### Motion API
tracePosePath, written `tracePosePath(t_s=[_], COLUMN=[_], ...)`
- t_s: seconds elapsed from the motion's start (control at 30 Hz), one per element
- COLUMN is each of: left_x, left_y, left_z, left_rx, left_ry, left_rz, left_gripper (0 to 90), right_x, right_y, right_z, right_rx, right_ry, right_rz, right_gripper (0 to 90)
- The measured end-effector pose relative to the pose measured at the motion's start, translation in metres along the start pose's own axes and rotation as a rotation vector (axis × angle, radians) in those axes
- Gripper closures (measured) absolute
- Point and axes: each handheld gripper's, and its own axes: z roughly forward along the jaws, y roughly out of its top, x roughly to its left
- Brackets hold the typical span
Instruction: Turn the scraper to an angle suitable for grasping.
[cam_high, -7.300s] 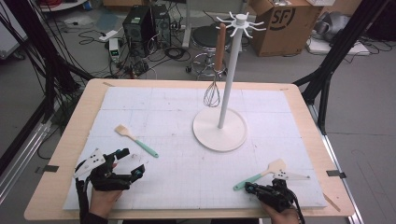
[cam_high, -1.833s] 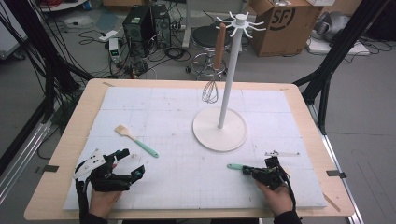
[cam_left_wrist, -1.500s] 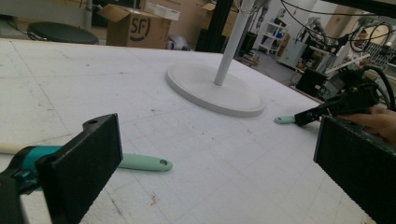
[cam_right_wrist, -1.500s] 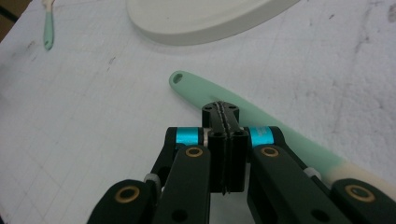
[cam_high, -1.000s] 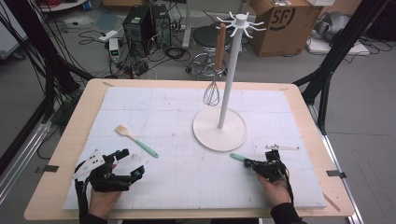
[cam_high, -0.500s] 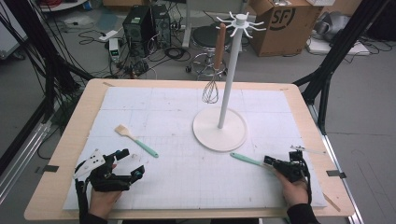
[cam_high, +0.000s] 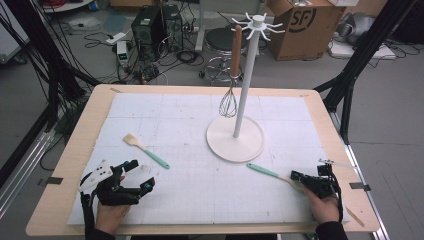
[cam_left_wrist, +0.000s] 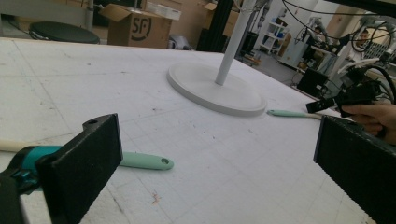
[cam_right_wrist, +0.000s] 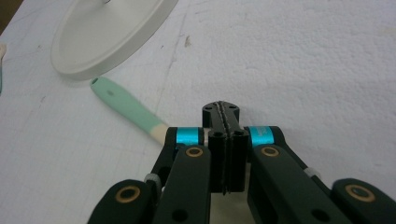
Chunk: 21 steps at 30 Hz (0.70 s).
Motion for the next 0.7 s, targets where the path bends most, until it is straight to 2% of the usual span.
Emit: tracePosePath(t_s=[0.27,0.6,0.7], left_x=[0.000,-0.001,-0.001], left_y=[0.000,0.000,0.000], left_z=[0.001,0.002,0.002], left_rx=[0.001,0.004,0.003], left_ry=[-0.001,0.000,0.000], left_rz=[0.003,0.002,0.002], left_gripper=[1.7,1.7,1.7], right_x=[0.007,0.010,0.010], right_y=[-0.011,-0.025,-0.026], right_z=[-0.006,-0.010,-0.010], right_rx=[0.016,0.021,0.019], right_ry=[0.037,0.119,0.123], right_rz=[-0.001,0.007,0.010], right_gripper=[90.0,90.0,90.0])
